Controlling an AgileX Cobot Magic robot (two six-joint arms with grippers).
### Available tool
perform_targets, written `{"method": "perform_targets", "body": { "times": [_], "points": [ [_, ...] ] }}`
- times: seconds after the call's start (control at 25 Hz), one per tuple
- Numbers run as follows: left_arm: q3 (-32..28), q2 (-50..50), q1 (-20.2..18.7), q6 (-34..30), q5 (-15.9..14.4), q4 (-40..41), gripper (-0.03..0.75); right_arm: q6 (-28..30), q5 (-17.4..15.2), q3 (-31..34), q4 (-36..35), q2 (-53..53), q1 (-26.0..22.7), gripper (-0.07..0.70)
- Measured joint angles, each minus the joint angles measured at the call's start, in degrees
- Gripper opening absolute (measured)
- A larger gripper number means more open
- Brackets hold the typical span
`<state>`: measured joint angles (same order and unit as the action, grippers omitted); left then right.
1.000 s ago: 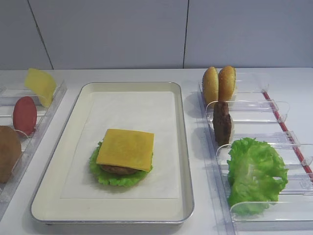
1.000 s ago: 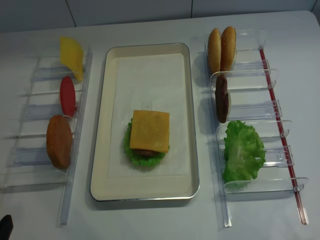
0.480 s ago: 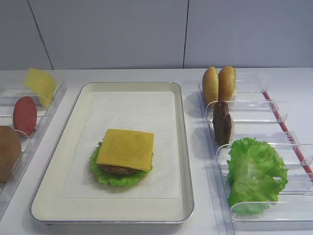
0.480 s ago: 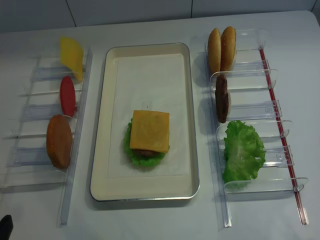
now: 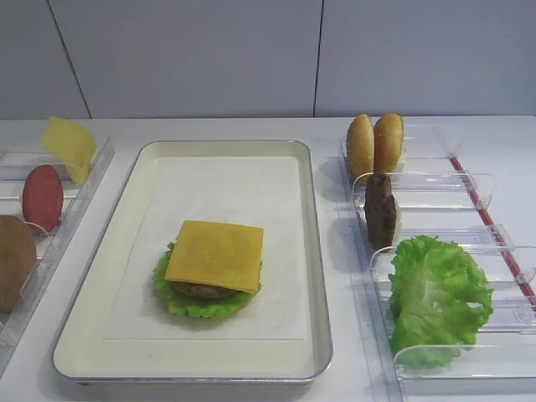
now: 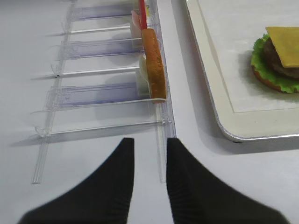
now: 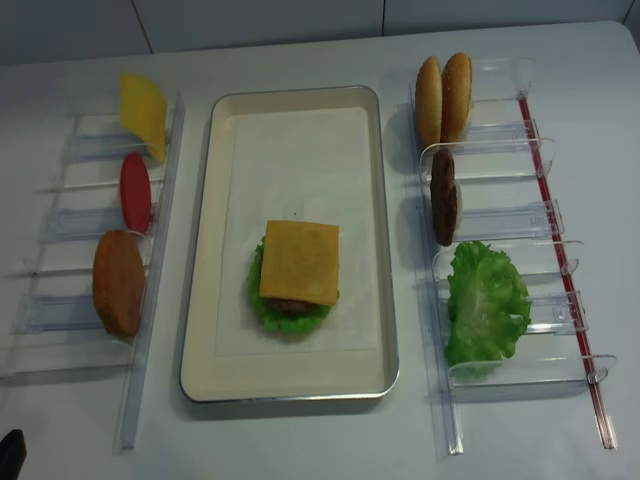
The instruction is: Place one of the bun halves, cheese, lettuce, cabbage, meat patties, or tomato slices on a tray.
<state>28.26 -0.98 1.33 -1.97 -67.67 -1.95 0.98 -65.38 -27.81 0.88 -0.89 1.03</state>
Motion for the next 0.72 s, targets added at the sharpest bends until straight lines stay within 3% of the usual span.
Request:
{"method": "perform_targets", "body": {
  "times": [0.72],
  "points": [
    [0.0,0.0,0.0,0.0,0.0,0.0,0.164,0.0,0.0,0.0,0.0,0.0,0.0,0.268]
  ]
}}
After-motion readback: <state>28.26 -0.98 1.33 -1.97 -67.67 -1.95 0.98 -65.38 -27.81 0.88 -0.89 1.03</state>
